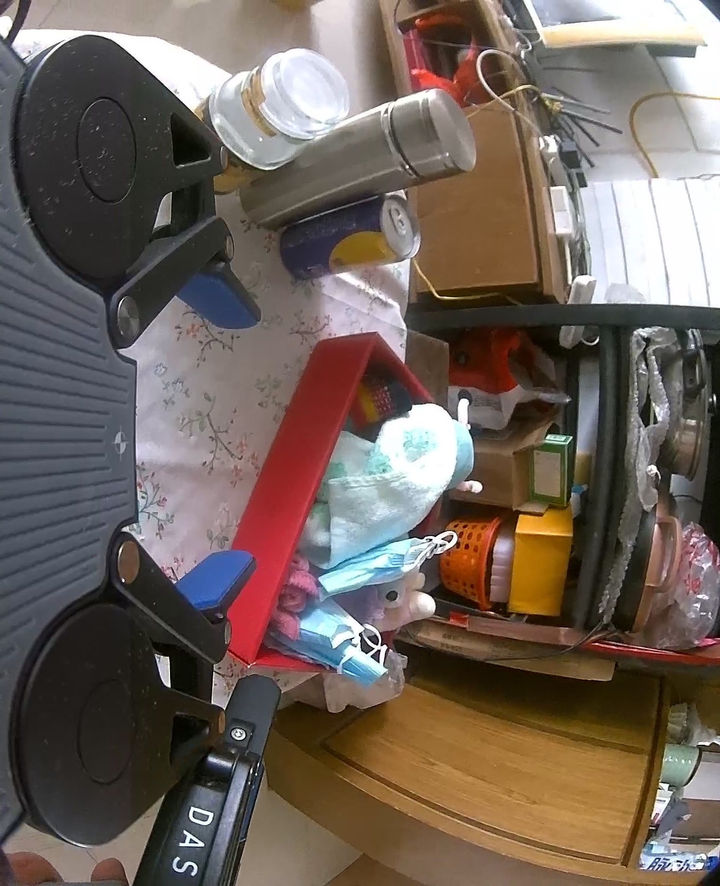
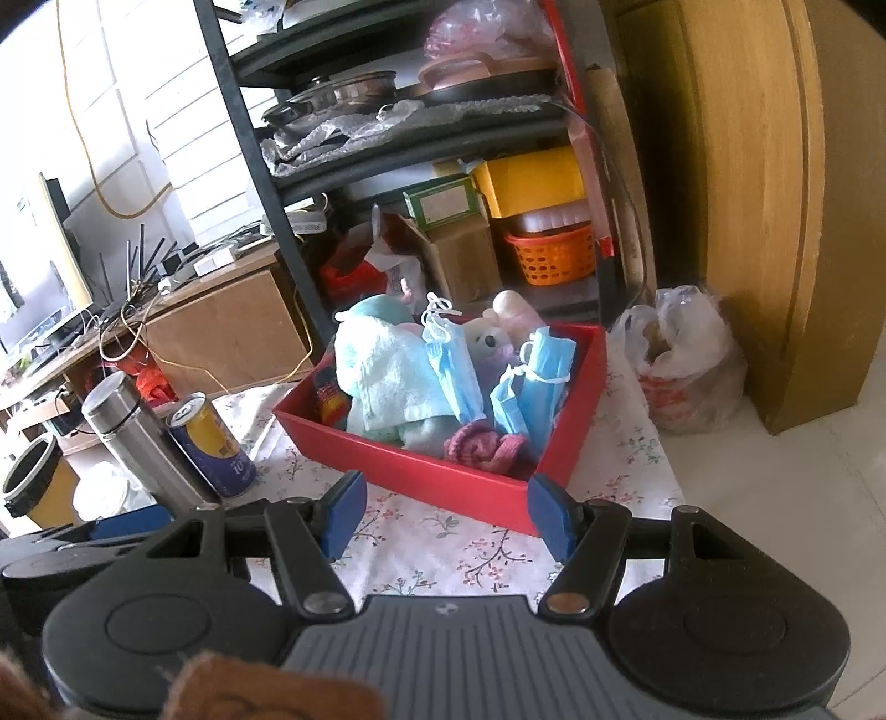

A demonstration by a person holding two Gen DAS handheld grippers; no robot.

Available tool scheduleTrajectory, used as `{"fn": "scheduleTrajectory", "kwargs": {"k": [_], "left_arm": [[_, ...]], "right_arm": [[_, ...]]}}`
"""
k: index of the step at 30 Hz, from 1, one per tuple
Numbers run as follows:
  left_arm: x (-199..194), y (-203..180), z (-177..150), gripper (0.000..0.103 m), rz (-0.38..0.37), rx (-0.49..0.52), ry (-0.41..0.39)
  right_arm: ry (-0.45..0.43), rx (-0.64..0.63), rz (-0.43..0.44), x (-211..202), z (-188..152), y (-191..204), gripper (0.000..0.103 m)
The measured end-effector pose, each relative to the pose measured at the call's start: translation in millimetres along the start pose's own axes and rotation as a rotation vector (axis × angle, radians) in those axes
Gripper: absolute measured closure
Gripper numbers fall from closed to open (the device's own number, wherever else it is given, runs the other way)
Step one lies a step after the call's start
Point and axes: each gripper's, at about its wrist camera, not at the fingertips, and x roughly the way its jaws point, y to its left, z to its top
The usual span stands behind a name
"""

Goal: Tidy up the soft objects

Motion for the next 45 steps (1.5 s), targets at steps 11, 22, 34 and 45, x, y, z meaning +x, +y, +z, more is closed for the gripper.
{"fn": "scheduleTrajectory", "kwargs": {"k": [11, 22, 34, 45], "left_arm": [[-2.8, -2.2, -0.8, 0.018, 0.014, 0.009, -0.015], [-3.4, -2.1, 0.0, 0.018, 0.023, 0.011, -0.019], [-4.1, -4.8, 1.6, 0.018, 0.049, 0.039, -0.019], [-4.2, -4.9, 3.2, 0.018, 0.066, 0.05, 0.0]], "right_arm": [[-0.006, 0.007, 0.003, -1.6, -0.4, -0.6, 0.067], [-0.003, 0.006, 0.008, -1.6, 0.1, -0.1, 0.067], [-0.003, 0.005, 0.007, -2.1, -0.1, 1.0, 0.067], [-0.001, 0.003, 0.01, -2.2, 0.2, 1.7, 0.067]]}}
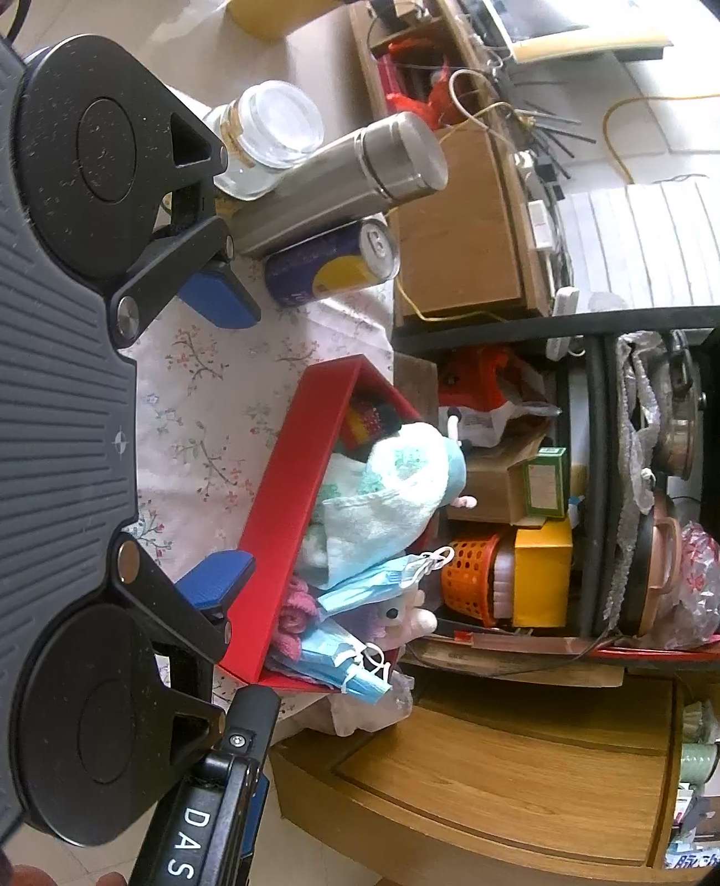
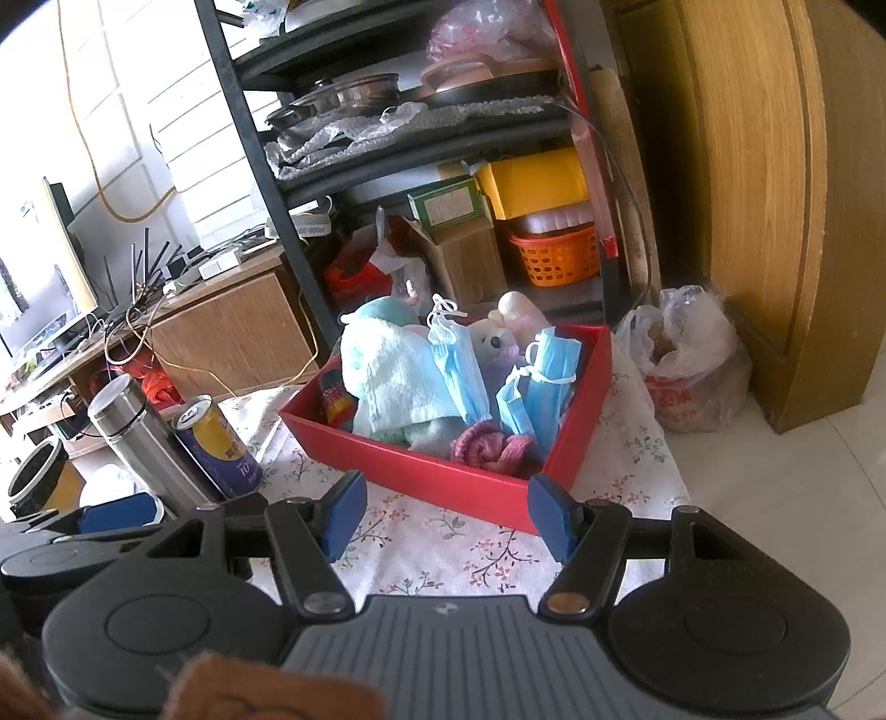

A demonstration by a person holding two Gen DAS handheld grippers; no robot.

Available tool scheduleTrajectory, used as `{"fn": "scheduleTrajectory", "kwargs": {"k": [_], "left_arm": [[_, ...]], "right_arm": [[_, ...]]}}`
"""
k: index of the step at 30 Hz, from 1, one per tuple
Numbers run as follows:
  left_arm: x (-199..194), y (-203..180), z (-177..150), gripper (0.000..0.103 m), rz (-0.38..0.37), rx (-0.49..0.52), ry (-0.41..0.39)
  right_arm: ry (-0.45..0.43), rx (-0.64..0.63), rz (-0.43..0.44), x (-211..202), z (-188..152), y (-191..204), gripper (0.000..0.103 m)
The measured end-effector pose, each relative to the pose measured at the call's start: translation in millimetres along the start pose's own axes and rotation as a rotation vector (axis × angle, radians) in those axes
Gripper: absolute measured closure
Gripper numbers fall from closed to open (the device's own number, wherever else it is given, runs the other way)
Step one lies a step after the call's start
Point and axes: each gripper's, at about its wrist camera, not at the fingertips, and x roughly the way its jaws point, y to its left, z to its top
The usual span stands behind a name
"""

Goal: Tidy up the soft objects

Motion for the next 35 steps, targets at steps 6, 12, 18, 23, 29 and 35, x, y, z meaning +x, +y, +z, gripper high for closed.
{"fn": "scheduleTrajectory", "kwargs": {"k": [6, 12, 18, 23, 29, 35], "left_arm": [[2.0, 3.9, -0.3, 0.014, -0.011, -0.024, 0.009], [3.3, 11.0, 0.9, 0.006, -0.039, -0.072, 0.006], [-7.1, 9.2, 3.2, 0.006, -0.033, -0.042, -0.079], [-3.0, 13.3, 7.9, 0.007, -0.056, -0.079, -0.038], [-1.0, 12.2, 7.2, 0.006, -0.055, -0.057, -0.03], [-1.8, 13.9, 4.6, 0.006, -0.068, -0.069, -0.049]], "right_arm": [[-0.002, 0.001, 0.005, 1.1, 0.6, -0.4, 0.067], [-0.012, 0.029, 0.028, 1.0, 2.0, -3.4, 0.067], [-0.057, 0.033, 0.049, -6.1, 3.5, -1.4, 0.067], [-0.06, 0.045, 0.067, -4.6, 3.9, -1.1, 0.067], [-0.057, 0.051, 0.068, -5.0, 4.0, -1.4, 0.067], [-0.059, 0.051, 0.072, -5.0, 2.8, -1.8, 0.067]]}}
